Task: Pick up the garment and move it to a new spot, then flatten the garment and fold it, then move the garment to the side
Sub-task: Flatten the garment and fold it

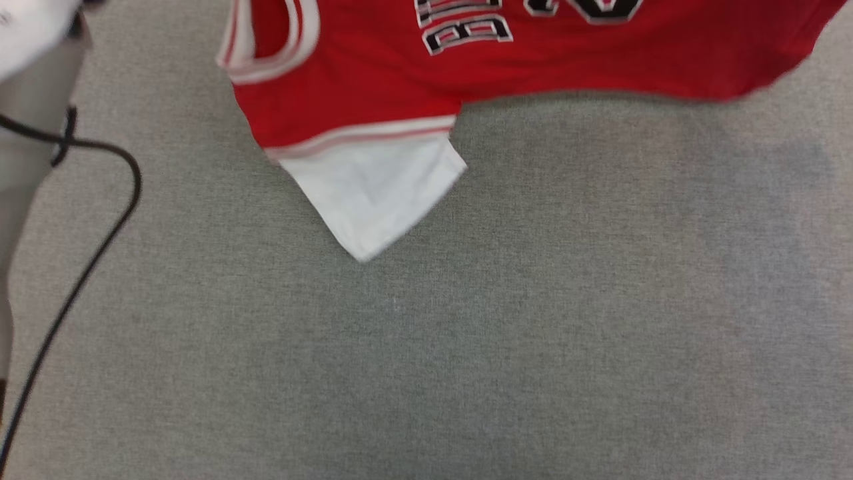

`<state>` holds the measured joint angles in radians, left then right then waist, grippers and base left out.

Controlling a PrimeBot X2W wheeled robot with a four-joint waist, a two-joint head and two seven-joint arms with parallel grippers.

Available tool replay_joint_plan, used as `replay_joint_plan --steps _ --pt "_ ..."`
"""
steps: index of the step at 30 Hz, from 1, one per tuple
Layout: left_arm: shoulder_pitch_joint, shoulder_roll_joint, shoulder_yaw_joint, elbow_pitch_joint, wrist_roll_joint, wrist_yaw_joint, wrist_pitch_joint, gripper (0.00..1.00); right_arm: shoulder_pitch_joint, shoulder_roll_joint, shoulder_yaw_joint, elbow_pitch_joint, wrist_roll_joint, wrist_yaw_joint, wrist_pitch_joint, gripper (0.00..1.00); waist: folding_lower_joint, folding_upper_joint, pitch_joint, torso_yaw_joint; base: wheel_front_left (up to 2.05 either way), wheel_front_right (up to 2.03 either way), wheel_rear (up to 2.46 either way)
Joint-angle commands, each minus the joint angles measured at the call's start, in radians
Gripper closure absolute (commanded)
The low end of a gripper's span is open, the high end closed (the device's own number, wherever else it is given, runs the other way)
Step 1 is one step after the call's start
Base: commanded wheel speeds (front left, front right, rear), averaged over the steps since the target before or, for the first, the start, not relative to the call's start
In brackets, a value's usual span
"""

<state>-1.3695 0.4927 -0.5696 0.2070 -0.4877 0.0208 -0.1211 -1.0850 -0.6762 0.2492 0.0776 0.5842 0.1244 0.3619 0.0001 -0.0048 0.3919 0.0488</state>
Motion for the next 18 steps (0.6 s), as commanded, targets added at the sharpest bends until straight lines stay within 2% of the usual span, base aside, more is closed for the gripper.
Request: replay_joint_plan --steps 1,10,18 --pt "-0.064 -0.011 0.01 0.023 0.012 -0.01 0.002 1.0 -0.06 0.013 -0.005 0.021 -0.015 0.006 -0.002 1.0 -0.0001 0.0048 0.101 -0.025 0.0 0.0 0.0" --pt "-0.439 -0.06 0.028 0.23 0.054 -0.07 -0.013 1.0 -0.458 0.075 0.051 0.222 -0.119 0.006 -0.06 1.0 -0.0001 0.0048 0.196 -0.045 0.0 0.0 0.0" --pt "-0.605 -0.079 0.024 0.369 0.064 -0.105 -0.045 1.0 -0.674 0.119 0.118 0.398 -0.144 0.006 -0.132 1.0 -0.0001 0.0048 0.241 -0.052 0.0 0.0 0.0"
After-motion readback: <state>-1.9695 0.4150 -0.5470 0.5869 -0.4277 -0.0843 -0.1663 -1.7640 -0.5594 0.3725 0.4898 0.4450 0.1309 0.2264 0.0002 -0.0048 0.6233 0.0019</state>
